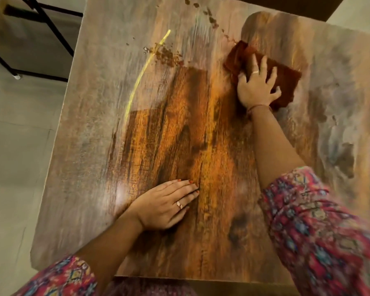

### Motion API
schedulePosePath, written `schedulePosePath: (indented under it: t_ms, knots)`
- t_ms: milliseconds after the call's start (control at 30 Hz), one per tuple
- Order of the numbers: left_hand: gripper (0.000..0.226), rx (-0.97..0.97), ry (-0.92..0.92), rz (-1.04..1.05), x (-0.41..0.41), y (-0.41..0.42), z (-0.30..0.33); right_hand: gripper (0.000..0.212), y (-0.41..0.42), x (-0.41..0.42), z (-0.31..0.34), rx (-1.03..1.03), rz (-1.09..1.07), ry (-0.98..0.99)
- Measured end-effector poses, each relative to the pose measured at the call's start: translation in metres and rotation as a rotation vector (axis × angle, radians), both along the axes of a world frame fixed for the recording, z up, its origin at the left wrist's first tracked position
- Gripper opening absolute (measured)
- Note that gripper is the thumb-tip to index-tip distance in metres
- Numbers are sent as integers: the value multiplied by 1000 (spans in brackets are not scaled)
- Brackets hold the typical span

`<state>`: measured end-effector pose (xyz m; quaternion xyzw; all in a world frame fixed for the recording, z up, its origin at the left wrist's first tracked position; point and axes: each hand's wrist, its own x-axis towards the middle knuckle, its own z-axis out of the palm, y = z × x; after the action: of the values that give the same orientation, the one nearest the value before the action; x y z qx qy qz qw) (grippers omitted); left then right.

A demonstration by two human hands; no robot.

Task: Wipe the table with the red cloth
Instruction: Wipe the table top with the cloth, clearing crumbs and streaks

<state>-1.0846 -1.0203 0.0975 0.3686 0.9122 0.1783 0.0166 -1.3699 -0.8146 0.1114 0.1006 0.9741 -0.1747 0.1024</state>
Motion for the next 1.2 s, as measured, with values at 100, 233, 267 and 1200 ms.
schedulePosePath:
  t_ms: [100, 233, 267, 1200]
  knots:
    - [44, -17, 13, -13, -1, 0, 0, 58, -22, 88, -5, 65, 176, 136]
    - [42, -15, 26, 1, -2, 1, 1, 57, -6, 215, -3, 208, 408, 180]
    - [42, -13, 27, 3, -2, 1, 2, 57, 2, 222, -5, 229, 443, 166]
    - [46, -24, -41, -31, 3, 1, 0, 56, -112, -11, -1, 57, 600, 54]
